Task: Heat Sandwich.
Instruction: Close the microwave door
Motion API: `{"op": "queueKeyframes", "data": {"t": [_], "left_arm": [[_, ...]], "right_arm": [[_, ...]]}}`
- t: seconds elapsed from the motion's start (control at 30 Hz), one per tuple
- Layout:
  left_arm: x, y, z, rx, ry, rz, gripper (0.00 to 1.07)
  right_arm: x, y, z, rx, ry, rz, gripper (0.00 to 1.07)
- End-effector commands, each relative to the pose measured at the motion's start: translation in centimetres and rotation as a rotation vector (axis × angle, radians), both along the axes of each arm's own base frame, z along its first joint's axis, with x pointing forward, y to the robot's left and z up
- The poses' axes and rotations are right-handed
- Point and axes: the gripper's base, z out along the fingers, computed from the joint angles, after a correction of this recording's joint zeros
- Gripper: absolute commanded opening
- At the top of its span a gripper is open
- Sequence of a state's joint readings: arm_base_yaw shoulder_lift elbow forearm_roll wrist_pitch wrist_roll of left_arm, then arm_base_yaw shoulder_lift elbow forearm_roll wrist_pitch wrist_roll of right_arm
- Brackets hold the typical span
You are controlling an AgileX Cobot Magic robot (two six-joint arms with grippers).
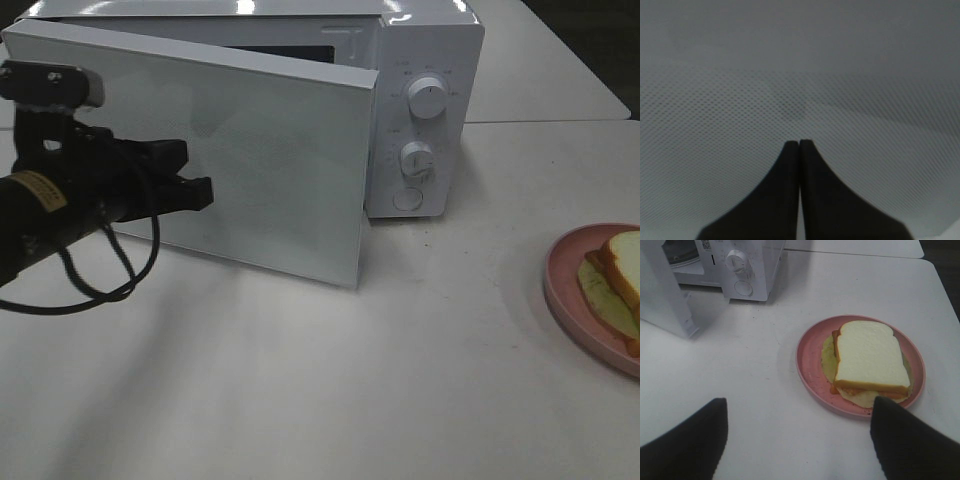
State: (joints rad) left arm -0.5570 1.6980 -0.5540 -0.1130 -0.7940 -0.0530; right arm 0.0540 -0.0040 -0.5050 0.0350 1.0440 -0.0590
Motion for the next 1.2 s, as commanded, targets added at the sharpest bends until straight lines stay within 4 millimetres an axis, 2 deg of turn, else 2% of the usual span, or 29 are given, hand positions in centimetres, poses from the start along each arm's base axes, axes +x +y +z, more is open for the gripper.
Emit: {"op": "queueKeyframes", "data": {"t": [0.03, 0.27, 0.33, 0.43, 0.47, 0.63, 1.2], "left_arm": [[1.2, -2.6, 0.3, 0.014, 0.019, -0.019, 0.00], [2.7, -5.2, 0.2, 0.005, 0.039, -0.026, 0.00], [3.4, -6.8, 0.4, 0.005, 0.045, -0.044, 0.00], [3.8, -7.5, 0.6, -0.006, 0.043, -0.046, 0.00], [4.3, -8.4, 0.7, -0.018, 0.049, -0.046, 0.00], [5.5, -9.8, 1.1, -0.023, 0.053, -0.053, 0.00], [8.3, -11.7, 1.8, -0.066, 0.052, 0.006, 0.00]], "right_arm": [[-0.3, 0.0, 0.1, -0.004, -0.040, -0.001, 0.76], [-0.3, 0.0, 0.1, -0.004, -0.040, -0.001, 0.76], [-0.3, 0.0, 0.1, -0.004, -0.040, -0.001, 0.76], [-0.3, 0.0, 0.1, -0.004, -0.040, -0.001, 0.76], [-0.3, 0.0, 0.1, -0.004, -0.040, -0.001, 0.76], [-0.3, 0.0, 0.1, -0.004, -0.040, -0.001, 0.76], [-0.3, 0.0, 0.1, -0.004, -0.040, -0.001, 0.76]]}}
